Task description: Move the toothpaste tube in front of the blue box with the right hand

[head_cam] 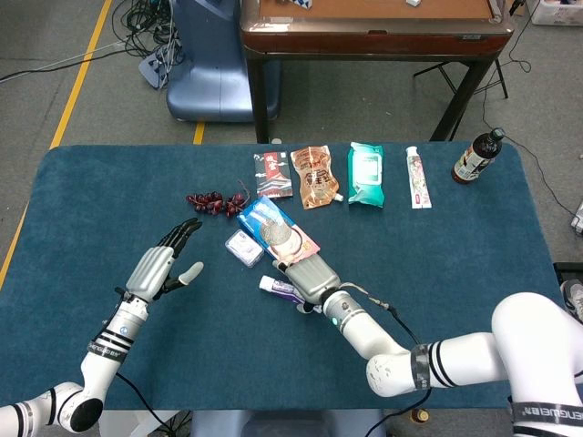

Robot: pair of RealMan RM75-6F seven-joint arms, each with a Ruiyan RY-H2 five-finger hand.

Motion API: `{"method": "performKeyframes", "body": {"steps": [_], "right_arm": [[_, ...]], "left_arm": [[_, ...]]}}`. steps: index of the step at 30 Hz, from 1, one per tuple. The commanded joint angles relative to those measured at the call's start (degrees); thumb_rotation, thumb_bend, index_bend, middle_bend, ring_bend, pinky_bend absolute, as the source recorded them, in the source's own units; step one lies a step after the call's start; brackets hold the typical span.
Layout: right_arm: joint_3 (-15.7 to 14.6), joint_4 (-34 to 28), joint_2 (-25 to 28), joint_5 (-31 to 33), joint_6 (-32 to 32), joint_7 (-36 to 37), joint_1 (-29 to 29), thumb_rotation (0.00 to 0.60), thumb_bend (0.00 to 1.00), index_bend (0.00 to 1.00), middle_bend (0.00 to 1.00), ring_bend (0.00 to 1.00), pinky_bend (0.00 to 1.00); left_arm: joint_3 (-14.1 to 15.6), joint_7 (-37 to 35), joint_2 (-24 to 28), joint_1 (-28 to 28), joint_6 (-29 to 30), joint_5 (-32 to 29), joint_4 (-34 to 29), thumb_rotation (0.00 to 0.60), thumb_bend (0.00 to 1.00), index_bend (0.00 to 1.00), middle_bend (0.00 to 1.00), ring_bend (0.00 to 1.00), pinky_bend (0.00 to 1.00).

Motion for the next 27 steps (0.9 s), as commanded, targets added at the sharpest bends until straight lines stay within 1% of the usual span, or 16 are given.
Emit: {"method": "performKeyframes", "body": {"steps": [1, 4, 5, 6, 7, 8, 9, 10, 15, 18, 21, 25, 27], "right_arm": [[1.0, -1.9, 3.1, -6.4, 3.8, 5.5, -4.2, 0.527, 0.27, 0.09, 0.33, 0.38, 0.49], [1.0, -3.2, 6.1, -11.6, 7.2, 9.9, -8.3, 0.536, 0.28, 0.13, 0.37, 0.39, 0.49], [1.0, -3.5, 7.0, -13.0, 8.2, 11.1, -9.4, 0.549, 0.28, 0.15, 0.38, 0.40, 0.49], [1.0, -3.7, 7.8, -14.2, 9.1, 12.2, -10.6, 0.566, 0.28, 0.17, 0.39, 0.41, 0.49], [0.9, -4.0, 9.0, -15.6, 10.4, 13.7, -12.2, 0.578, 0.28, 0.19, 0.40, 0.41, 0.49], [1.0, -4.1, 9.7, -16.8, 11.5, 15.0, -13.4, 0.591, 0.29, 0.23, 0.41, 0.42, 0.49], [1.1, -4.1, 10.3, -18.0, 12.4, 16.4, -14.6, 0.597, 0.30, 0.27, 0.42, 0.42, 0.49], [1.2, -4.0, 11.3, -19.6, 13.3, 18.3, -16.2, 0.600, 0.31, 0.30, 0.43, 0.43, 0.49], [0.2, -2.5, 14.1, -24.8, 17.2, 23.0, -22.0, 0.600, 0.32, 0.32, 0.44, 0.43, 0.49], [-0.7, -1.3, 15.1, -28.1, 19.8, 24.6, -25.4, 0.600, 0.32, 0.33, 0.44, 0.43, 0.49], [-1.7, 0.5, 15.1, -32.2, 24.1, 25.2, -29.2, 0.600, 0.32, 0.35, 0.45, 0.43, 0.49], [-2.7, 1.9, 14.6, -36.4, 28.6, 26.2, -33.6, 0.600, 0.32, 0.38, 0.47, 0.43, 0.49], [-3.4, 2.0, 14.7, -37.9, 29.7, 26.4, -35.3, 0.600, 0.32, 0.39, 0.48, 0.44, 0.49]], "left_arm": [[-0.3, 1.3, 0.3, 0.3, 0.6, -0.9, 1.2, 0.016, 0.15, 0.00, 0.00, 0.00, 0.07], [-0.3, 3.4, 1.3, 0.6, 0.3, -2.5, 2.0, 0.172, 0.15, 0.00, 0.00, 0.00, 0.07], [-0.3, 3.5, 1.8, 0.7, 0.0, -3.1, 2.1, 0.253, 0.15, 0.00, 0.00, 0.00, 0.07], [-0.3, 3.7, 2.4, 0.9, -0.4, -3.9, 2.0, 0.313, 0.15, 0.00, 0.00, 0.00, 0.07], [-0.2, 3.8, 3.3, 1.1, -1.0, -4.9, 1.9, 0.410, 0.15, 0.00, 0.00, 0.00, 0.07], [-0.2, 3.9, 4.0, 1.3, -1.4, -5.5, 1.9, 0.524, 0.15, 0.00, 0.00, 0.00, 0.07], [-0.2, 4.1, 4.6, 1.5, -1.7, -6.1, 2.1, 0.573, 0.15, 0.00, 0.00, 0.00, 0.07], [-0.2, 4.4, 5.1, 1.8, -1.7, -6.8, 2.6, 0.600, 0.15, 0.00, 0.00, 0.00, 0.07], [-0.1, 4.4, 5.9, 3.3, -0.1, -7.5, 6.7, 0.600, 0.15, 0.00, 0.00, 0.00, 0.07], [0.0, 5.0, 6.0, 4.7, 2.7, -7.0, 8.6, 0.600, 0.15, 0.00, 0.00, 0.00, 0.07], [0.4, 6.1, 5.8, 6.6, 6.7, -5.6, 10.2, 0.600, 0.15, 0.00, 0.00, 0.00, 0.07], [1.2, 7.2, 6.1, 8.9, 10.7, -3.9, 10.4, 0.600, 0.15, 0.00, 0.02, 0.00, 0.07], [1.7, 7.8, 6.5, 9.9, 11.9, -3.3, 9.8, 0.600, 0.15, 0.00, 0.02, 0.00, 0.07]]}}
